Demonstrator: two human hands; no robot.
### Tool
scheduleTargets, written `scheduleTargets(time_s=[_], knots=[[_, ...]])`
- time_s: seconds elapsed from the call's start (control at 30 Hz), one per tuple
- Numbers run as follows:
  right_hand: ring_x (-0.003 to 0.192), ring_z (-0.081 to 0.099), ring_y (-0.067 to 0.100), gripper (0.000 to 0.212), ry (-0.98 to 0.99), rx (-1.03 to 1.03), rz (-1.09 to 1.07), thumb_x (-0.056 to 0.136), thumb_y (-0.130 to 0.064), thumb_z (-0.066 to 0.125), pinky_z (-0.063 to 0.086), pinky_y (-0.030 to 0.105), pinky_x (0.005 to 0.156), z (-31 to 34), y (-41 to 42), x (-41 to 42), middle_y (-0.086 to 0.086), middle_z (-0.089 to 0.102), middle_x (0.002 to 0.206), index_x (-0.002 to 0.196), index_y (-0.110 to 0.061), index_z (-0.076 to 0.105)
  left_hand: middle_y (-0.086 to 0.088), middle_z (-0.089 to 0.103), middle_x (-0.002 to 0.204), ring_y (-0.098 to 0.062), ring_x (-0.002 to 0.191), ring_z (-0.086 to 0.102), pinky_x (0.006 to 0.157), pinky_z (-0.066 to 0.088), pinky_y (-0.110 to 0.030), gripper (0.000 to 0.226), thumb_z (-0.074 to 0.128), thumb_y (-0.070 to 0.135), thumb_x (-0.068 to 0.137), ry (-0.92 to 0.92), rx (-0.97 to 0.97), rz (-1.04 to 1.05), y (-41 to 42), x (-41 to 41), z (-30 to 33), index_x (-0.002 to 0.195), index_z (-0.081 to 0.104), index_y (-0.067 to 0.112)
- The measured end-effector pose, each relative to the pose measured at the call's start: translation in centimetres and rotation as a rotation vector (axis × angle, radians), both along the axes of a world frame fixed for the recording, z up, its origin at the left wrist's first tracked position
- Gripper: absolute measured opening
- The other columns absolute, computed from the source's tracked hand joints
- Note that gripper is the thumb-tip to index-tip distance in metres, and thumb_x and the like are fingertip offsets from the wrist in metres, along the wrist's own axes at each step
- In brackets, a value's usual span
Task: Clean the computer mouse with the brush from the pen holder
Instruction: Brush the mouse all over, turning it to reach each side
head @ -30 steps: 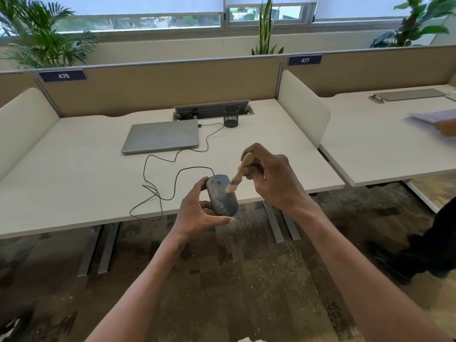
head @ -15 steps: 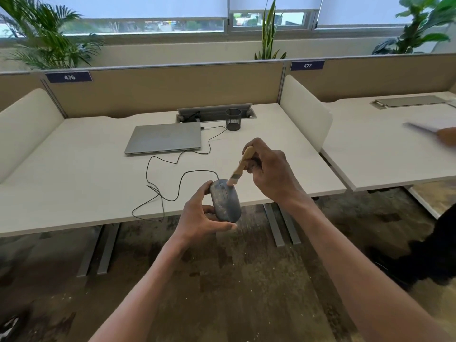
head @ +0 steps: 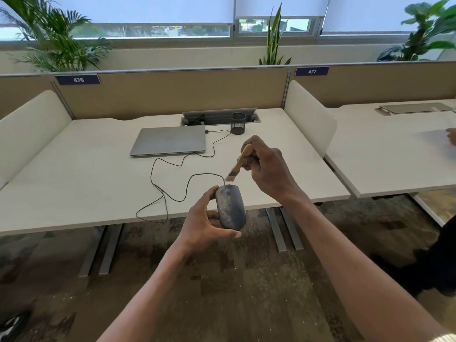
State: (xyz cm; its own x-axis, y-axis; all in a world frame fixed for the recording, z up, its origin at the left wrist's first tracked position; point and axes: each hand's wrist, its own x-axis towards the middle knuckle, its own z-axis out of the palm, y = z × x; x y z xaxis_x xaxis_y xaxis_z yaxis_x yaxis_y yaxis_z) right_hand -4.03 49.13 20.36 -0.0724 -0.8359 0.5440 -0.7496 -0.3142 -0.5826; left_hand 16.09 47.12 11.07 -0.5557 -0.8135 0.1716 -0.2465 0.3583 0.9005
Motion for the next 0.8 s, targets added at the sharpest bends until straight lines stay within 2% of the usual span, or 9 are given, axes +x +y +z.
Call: scheduleTargets(time_s=[0.1,0.23,0.37,0.5,0.7,0.8], knots=[[0.086,0.073,0.021,0.025,-0.036,0.013,0.017,0.094,0.012,0.052,0.063,0.034,0.075,-0.4,0.3,-0.2,0.012,0.071,0.093,0.108,-0.008,0.055,0.011,0.048,0.135,-0.009,0.093,0.071,0.071,0.06,-0.021,0.108,0.097,0.031,0.054,0.019,0.001,0.021,-0.3,0.3,0.2,0.142,0.035,0.034],[0.087,0.073,0.017,0.03,-0.152,0.036,-0.015,0.092,0.017,0.049,0.064,0.032,0.075,-0.9,1.2,-1.2,0.011,0.071,0.092,0.104,-0.009,0.055,0.009,0.048,0.137,0.002,0.092,0.07,0.071,0.061,-0.023,0.108,0.097,0.029,0.054,0.049,0.008,0.062,-0.7,0.9,0.2,0.143,0.035,0.032],[0.088,0.074,0.015,0.029,-0.246,0.014,-0.028,0.091,0.018,0.049,0.064,0.029,0.075,-0.8,2.0,-1.6,0.01,0.072,0.091,0.102,-0.008,0.054,0.01,0.046,0.139,-0.003,0.09,0.069,0.071,0.06,-0.021,0.112,0.097,0.029,0.055,0.043,0.009,0.069,-1.2,1.1,0.1,0.147,0.034,0.025],[0.091,0.074,0.017,0.027,-0.332,-0.029,-0.05,0.092,0.016,0.051,0.064,0.032,0.08,-0.8,1.6,-1.4,0.014,0.074,0.095,0.105,-0.007,0.053,0.009,0.048,0.138,-0.002,0.091,0.07,0.07,0.06,-0.02,0.111,0.097,0.027,0.055,0.04,-0.002,0.042,-1.2,0.8,0.2,0.147,0.035,0.024],[0.091,0.075,0.019,0.027,-0.418,0.078,0.01,0.092,0.02,0.049,0.064,0.035,0.078,-2.3,3.4,-1.6,0.017,0.073,0.093,0.101,-0.005,0.052,0.017,0.046,0.13,0.01,0.091,0.068,0.068,0.06,-0.02,0.107,0.097,0.021,0.055,0.053,0.01,0.045,-1.0,0.6,0.1,0.141,0.036,0.031],[0.093,0.075,0.025,0.035,-0.471,0.128,0.052,0.09,0.025,0.044,0.064,0.038,0.079,-2.8,4.7,-2.0,0.023,0.071,0.092,0.097,-0.009,0.052,0.014,0.046,0.134,0.006,0.09,0.069,0.071,0.061,-0.023,0.106,0.097,0.021,0.055,0.049,0.003,0.052,-0.9,0.6,-0.1,0.14,0.035,0.033]])
